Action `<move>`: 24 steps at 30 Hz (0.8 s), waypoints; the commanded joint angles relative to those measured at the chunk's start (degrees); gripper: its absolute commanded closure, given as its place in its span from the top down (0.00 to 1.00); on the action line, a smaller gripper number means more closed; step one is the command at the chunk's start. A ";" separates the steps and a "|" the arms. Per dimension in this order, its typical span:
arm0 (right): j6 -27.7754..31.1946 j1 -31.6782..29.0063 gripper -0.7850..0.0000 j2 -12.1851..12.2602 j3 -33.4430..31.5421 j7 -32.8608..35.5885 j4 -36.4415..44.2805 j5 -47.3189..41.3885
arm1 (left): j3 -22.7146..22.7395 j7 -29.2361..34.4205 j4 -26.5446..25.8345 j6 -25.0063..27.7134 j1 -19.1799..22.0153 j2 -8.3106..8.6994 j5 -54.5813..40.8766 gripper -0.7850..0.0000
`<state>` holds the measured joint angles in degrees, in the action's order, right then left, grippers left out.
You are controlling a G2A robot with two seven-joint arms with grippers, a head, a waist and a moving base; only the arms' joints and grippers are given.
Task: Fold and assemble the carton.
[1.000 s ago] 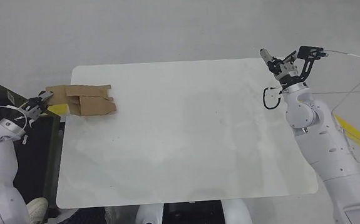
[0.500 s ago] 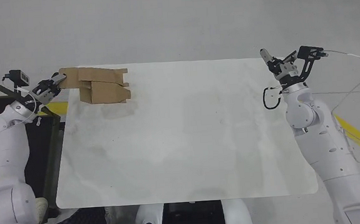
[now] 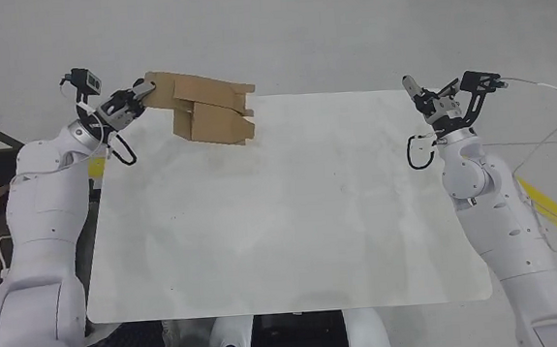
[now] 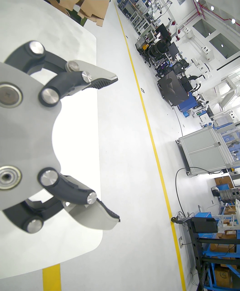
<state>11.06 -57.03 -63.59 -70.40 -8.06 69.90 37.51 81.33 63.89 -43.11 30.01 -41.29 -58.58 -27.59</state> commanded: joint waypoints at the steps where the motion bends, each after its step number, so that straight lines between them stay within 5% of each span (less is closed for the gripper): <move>1: 0.00 0.00 1.00 0.00 0.00 0.00 0.00 0.00 | -1.60 -1.15 -2.77 -0.72 -0.48 -0.52 -0.02 0.00; 10: 0.00 0.00 1.00 0.00 0.00 0.00 0.00 0.00 | -9.56 -5.69 -15.48 -5.30 -3.54 -2.90 -0.19 0.00; 24: 0.00 0.00 1.00 0.00 0.00 0.00 0.00 0.00 | -18.50 -3.90 -25.33 -7.20 -6.27 -5.11 0.64 0.00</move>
<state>11.06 -57.03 -63.59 -70.40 -8.06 69.90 37.51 62.94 59.69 -68.14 22.94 -47.45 -63.66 -26.80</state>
